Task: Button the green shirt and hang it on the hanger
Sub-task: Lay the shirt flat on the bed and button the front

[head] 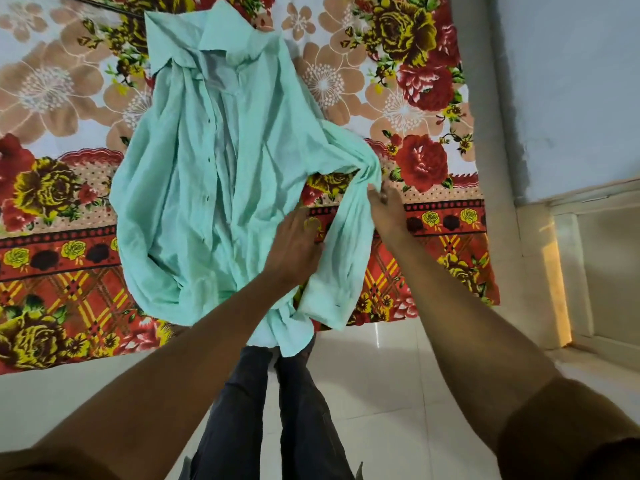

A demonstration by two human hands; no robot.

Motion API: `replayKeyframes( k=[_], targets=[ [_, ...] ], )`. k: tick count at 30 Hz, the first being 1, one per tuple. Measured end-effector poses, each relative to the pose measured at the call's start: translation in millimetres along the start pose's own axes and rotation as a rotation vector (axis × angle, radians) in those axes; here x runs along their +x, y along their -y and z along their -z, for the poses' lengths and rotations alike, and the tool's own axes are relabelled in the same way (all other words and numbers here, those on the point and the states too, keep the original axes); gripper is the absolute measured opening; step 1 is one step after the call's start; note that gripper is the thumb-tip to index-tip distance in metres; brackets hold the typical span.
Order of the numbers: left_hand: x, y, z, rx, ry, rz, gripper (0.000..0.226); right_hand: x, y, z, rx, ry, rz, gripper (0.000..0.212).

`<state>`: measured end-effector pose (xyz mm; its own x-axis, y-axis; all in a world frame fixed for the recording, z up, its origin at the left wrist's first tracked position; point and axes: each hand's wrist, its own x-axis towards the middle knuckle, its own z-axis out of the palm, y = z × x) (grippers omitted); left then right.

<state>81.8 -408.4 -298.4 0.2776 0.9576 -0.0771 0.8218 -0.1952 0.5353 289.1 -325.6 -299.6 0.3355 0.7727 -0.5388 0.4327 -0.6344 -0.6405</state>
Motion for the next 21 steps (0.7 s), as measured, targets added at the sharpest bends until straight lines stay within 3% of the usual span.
replayKeyframes(
  k=[3,6,8,10,12,15,17,19,21],
  targets=[
    [7.3,-29.3,-11.1,-0.285,0.189,0.183,0.058,-19.9,-27.2,-4.7,-0.128,0.076,-0.086,0.052],
    [21.0,-31.3,-23.4,-0.321,0.226,0.403,0.061,-27.4,-40.1,-5.8,-0.339,0.342,-0.066,0.043],
    [33.7,-32.2,-26.8,-0.350,0.257,0.449,0.044,-22.1,-39.9,0.6,-0.247,0.357,-0.015,0.037],
    [47.4,-35.7,-28.6,-0.380,0.302,0.469,0.024,-17.7,-34.7,13.9,0.005,0.230,0.039,0.037],
    [58.5,-40.5,-31.7,-0.430,0.280,0.524,0.023,-17.5,-34.5,25.9,0.230,0.170,0.011,0.039],
    [71.1,-50.1,-34.3,-0.595,0.194,0.747,0.028,-26.5,-47.1,35.8,0.055,0.374,-0.091,0.023],
    [73.8,-52.7,-40.3,-0.647,0.222,0.800,0.027,-28.9,-62.3,40.9,-0.041,0.454,-0.176,0.018],
    [69.0,-51.3,-42.2,-0.637,0.253,0.787,0.023,-29.7,-68.4,44.0,0.035,0.324,-0.250,0.022],
    [61.8,-46.8,-39.6,-0.622,0.184,0.767,0.025,-28.0,-71.2,44.4,-0.053,0.074,-0.267,0.032]
  ],
)
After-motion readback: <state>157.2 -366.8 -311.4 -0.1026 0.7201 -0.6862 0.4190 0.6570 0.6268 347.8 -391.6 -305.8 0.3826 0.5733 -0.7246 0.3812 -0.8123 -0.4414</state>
